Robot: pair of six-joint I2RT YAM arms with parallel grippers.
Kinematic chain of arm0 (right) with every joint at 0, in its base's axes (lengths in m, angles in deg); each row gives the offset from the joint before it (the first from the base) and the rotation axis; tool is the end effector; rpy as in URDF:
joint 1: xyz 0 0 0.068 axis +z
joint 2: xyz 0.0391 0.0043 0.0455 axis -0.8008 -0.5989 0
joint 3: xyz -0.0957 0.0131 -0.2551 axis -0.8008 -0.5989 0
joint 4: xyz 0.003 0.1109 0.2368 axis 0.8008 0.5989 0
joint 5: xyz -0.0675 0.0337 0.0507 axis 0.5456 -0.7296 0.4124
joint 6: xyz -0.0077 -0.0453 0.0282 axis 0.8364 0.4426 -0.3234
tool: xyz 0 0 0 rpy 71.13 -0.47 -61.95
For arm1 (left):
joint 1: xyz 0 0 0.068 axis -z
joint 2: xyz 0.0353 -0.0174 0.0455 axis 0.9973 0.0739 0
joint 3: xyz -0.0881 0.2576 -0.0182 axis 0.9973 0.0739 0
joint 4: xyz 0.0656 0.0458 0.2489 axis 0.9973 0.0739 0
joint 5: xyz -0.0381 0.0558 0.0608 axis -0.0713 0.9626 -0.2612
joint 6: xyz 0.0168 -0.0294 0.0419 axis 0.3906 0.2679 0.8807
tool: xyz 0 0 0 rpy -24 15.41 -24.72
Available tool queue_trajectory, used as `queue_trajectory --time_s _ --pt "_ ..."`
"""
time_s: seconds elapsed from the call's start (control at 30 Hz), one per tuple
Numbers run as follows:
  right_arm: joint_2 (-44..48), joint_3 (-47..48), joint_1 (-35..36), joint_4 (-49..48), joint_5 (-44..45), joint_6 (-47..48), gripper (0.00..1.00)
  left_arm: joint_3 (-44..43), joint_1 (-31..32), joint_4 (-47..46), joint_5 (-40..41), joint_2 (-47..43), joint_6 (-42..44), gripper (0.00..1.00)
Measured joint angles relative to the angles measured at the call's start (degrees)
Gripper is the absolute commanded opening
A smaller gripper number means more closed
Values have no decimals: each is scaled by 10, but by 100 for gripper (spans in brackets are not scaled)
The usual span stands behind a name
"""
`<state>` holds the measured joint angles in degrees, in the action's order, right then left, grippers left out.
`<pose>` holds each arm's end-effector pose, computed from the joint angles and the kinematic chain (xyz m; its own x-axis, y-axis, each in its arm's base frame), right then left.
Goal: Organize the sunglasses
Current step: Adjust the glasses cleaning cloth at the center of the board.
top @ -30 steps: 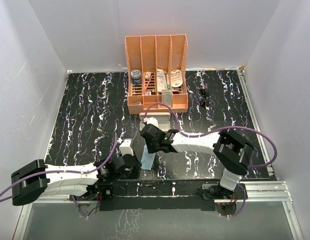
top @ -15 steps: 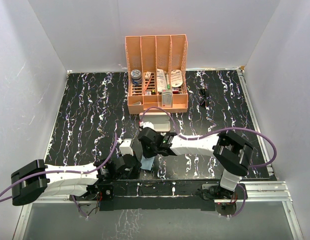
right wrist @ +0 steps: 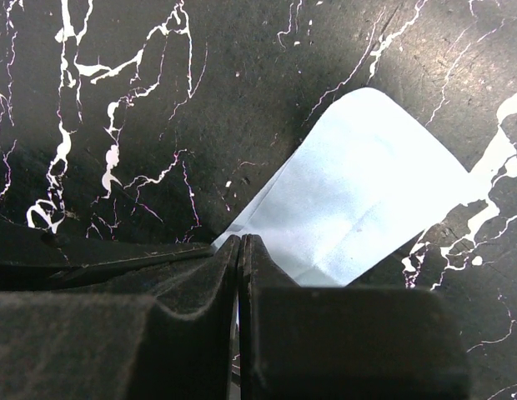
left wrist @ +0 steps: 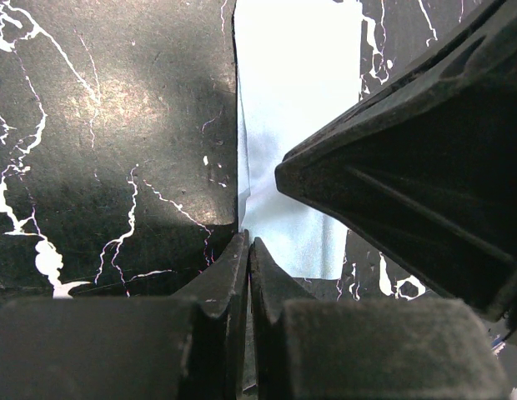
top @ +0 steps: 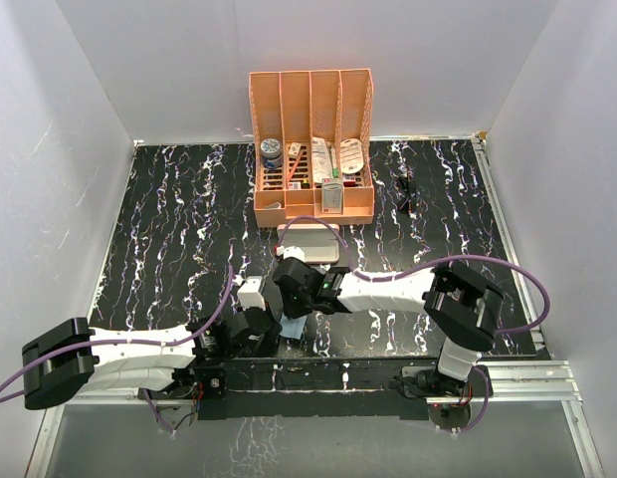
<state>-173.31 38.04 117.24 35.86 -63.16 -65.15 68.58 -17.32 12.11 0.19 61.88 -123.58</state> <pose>0.1549 0.3095 0.1763 -0.8376 -0.2658 -0.4773 -0.4329 0.8558 0.2832 0.0799 -0.1622 0.1422 -0.7275 -0.2137 -0.6520 0.2215 0.8262 -0.5180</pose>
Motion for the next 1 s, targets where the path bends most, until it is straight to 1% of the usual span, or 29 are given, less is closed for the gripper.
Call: queue_trajectory --time_s 0.53,1.0 --pt "-28 -2 0 2 18 -5 0 0 0 0 0 0 0 0" --pt "-33 4 2 5 35 -9 0 0 0 0 0 0 0 0"
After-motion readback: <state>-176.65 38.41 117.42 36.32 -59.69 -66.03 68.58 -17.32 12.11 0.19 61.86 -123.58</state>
